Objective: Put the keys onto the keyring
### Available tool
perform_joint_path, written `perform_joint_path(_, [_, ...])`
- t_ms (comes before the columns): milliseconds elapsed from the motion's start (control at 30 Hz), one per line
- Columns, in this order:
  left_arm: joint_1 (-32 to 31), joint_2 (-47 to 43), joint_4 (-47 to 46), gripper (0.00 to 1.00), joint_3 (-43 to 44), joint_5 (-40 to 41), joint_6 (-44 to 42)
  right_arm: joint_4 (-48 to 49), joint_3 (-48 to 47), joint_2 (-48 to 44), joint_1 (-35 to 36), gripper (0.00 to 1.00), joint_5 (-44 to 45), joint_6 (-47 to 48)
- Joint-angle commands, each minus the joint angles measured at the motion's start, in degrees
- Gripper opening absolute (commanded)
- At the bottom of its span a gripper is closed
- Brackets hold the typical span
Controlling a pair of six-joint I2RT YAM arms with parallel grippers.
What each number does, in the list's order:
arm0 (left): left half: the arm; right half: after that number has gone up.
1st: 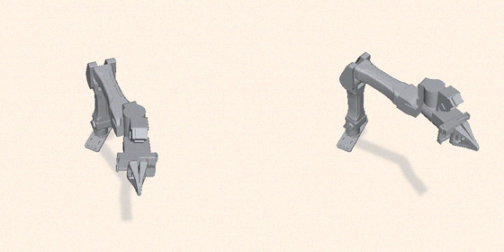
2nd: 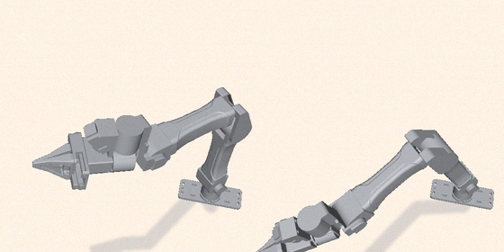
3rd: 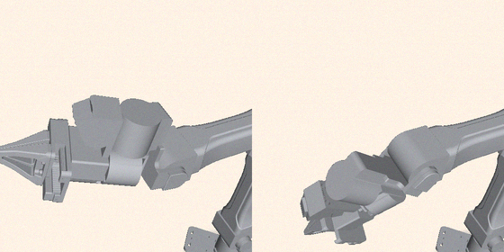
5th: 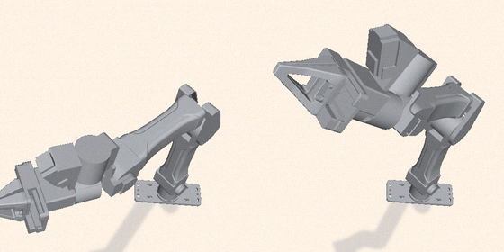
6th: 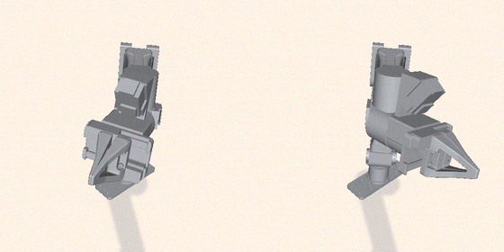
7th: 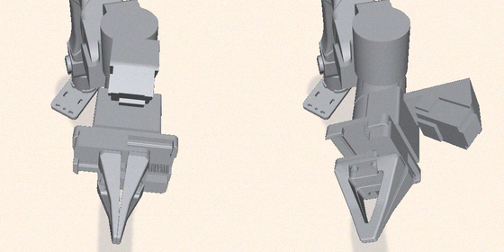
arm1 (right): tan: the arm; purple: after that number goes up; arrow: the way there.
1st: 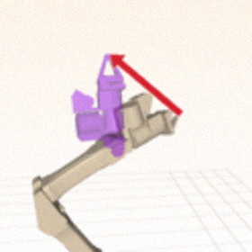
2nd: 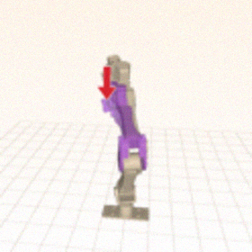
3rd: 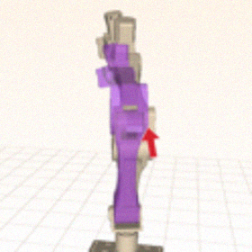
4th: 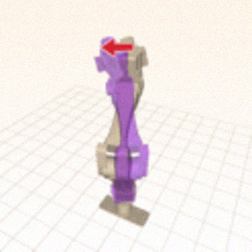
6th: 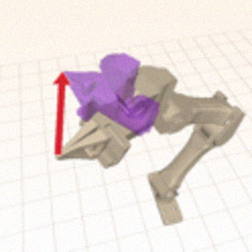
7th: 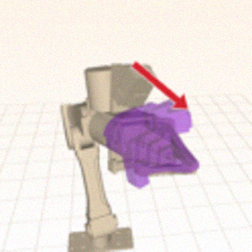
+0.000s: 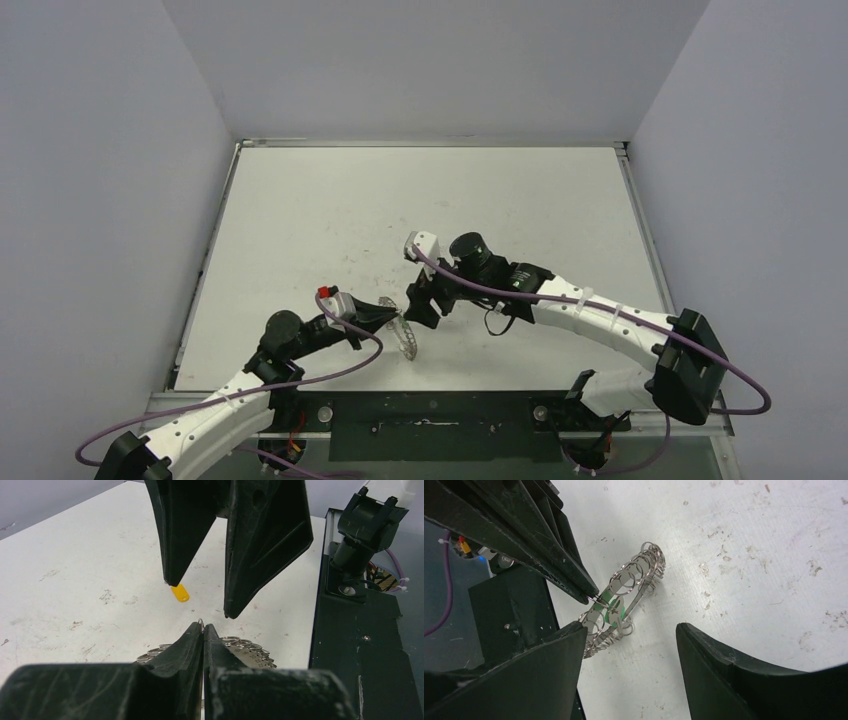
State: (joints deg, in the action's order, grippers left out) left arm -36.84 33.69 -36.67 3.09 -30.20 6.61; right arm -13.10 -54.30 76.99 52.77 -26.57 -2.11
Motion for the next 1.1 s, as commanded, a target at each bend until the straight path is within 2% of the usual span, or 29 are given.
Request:
perform_joint_path(0, [-0.43,-0.69,-3.51,0.00,0.22,0.32,-0.17,6.99,1.83,-5.06,-0.86,0.69,2.26,0.10])
perform_joint_path(133, [-0.40,-0.64,-3.58,0.00,0.19,0.16,-0.46,9.71,4.19,-7.90,-1.22,0.73,3.90,1.63])
perform_joint_path(400, [-0.51,-0.13,-3.50,0.00,0.90,-0.43,-1.13,23.60,15.12,-14.36,-1.40,0.74,3.05,10.06])
perform_joint_path(533, [-0.51,0.68,-3.97,0.00,1.15,-0.72,-1.51,25.92,17.29,-15.16,-1.57,0.74,2.02,12.46])
perform_joint_path(767, [-0.60,2.22,-6.63,0.00,1.30,-2.20,-1.31,24.40,17.35,-13.68,-2.59,0.74,-4.67,16.23])
perform_joint_path(1067, [-0.78,-0.15,-6.58,0.00,1.76,-5.96,-0.90,33.76,20.80,-11.59,-5.37,0.66,-15.12,16.49])
